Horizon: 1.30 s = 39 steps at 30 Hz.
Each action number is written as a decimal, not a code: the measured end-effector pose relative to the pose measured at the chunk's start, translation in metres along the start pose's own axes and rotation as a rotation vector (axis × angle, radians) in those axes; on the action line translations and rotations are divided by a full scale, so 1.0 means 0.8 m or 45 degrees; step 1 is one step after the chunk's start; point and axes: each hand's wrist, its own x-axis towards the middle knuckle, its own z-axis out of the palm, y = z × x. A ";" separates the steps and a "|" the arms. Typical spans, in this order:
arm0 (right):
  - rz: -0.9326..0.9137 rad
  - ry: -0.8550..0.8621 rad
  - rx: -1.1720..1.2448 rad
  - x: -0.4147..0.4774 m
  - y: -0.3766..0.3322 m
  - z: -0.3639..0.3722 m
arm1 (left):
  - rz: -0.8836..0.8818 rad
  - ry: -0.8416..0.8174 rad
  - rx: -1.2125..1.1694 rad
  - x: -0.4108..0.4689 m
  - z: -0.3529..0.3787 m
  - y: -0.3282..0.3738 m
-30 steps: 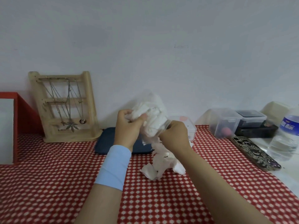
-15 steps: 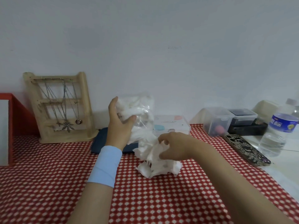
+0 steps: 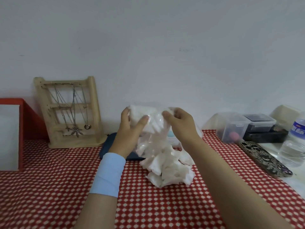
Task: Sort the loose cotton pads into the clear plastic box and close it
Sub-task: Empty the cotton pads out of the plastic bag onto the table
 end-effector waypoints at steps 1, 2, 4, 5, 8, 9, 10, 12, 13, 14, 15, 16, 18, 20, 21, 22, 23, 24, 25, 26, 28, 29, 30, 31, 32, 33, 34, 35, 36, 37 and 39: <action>-0.037 0.002 -0.001 0.001 0.002 0.000 | -0.006 0.076 0.001 0.001 0.000 0.001; -0.062 -0.003 0.006 0.002 0.005 -0.001 | 0.008 0.159 0.057 0.003 0.000 0.001; -0.080 -0.026 0.041 0.001 0.006 -0.001 | 0.048 0.296 0.181 0.005 -0.002 0.000; -0.092 -0.030 0.047 0.002 0.007 -0.001 | 0.062 0.317 0.213 0.004 -0.004 0.000; -0.162 -0.019 0.056 0.001 0.007 0.001 | 0.090 0.263 0.414 0.000 -0.011 0.004; -0.174 0.002 0.048 0.001 0.006 0.001 | 0.110 0.236 0.503 0.000 -0.012 0.006; -0.180 0.024 0.021 0.001 0.004 0.000 | 0.145 0.207 0.576 0.000 -0.013 0.007; -0.211 0.077 -0.079 0.001 0.000 -0.004 | 0.262 0.147 0.676 0.001 -0.012 0.012; -0.228 0.103 -0.128 0.000 -0.002 -0.007 | 0.328 0.117 0.705 0.001 -0.010 0.013; -0.239 0.124 -0.157 -0.001 -0.004 -0.011 | 0.375 0.088 0.715 0.001 -0.008 0.014; -0.251 0.140 -0.169 -0.002 -0.004 -0.014 | 0.395 0.057 0.708 0.001 -0.004 0.015; -0.258 0.140 -0.169 -0.003 -0.004 -0.018 | 0.396 0.027 0.692 0.000 0.000 0.015; -0.265 0.064 -0.118 -0.009 -0.005 -0.025 | 0.406 0.021 0.684 -0.001 0.010 0.012; -0.259 -0.100 -0.050 -0.014 -0.003 -0.033 | 0.424 0.071 0.721 0.000 0.016 0.008; -0.261 -0.168 -0.066 -0.015 0.000 -0.036 | 0.435 0.092 0.749 0.000 0.018 0.006; -0.262 -0.205 -0.112 -0.015 0.003 -0.038 | 0.461 0.110 0.784 0.001 0.019 0.004; -0.260 -0.197 -0.168 -0.013 0.007 -0.040 | 0.504 0.129 0.825 0.002 0.020 0.004; -0.262 -0.169 -0.206 -0.011 0.010 -0.040 | 0.564 0.153 0.862 0.002 0.020 0.005; -0.283 -0.130 -0.230 -0.008 0.013 -0.040 | 0.635 0.174 0.896 0.002 0.020 0.006; -0.314 -0.086 -0.258 -0.005 0.015 -0.040 | 0.714 0.183 0.933 0.002 0.021 0.007; -0.386 -0.039 -0.318 -0.003 0.014 -0.040 | 0.845 0.158 1.045 0.001 0.025 0.010; -0.410 -0.036 -0.344 -0.002 0.013 -0.041 | 0.874 0.139 1.107 0.001 0.028 0.010; -0.425 -0.042 -0.354 -0.002 0.011 -0.042 | 0.883 0.132 1.153 0.000 0.031 0.011; -0.428 -0.053 -0.361 -0.002 0.009 -0.043 | 0.886 0.134 1.182 0.000 0.033 0.010; -0.447 -0.062 -0.371 -0.003 0.009 -0.043 | 0.885 0.146 1.196 0.000 0.034 0.009; -0.476 -0.070 -0.365 -0.004 0.009 -0.042 | 0.877 0.170 1.209 0.001 0.033 0.008; -0.504 -0.081 -0.341 -0.006 0.010 -0.040 | 0.868 0.190 1.215 0.002 0.032 0.007; -0.506 -0.103 -0.287 -0.009 0.010 -0.038 | 0.855 0.218 1.221 0.003 0.030 0.007; -0.477 -0.133 -0.236 -0.011 0.012 -0.037 | 0.843 0.238 1.231 0.004 0.028 0.006; -0.442 -0.149 -0.217 -0.012 0.014 -0.037 | 0.833 0.256 1.245 0.006 0.026 0.006; -0.383 -0.159 -0.278 -0.009 0.018 -0.036 | 0.838 0.279 1.255 0.008 0.023 0.006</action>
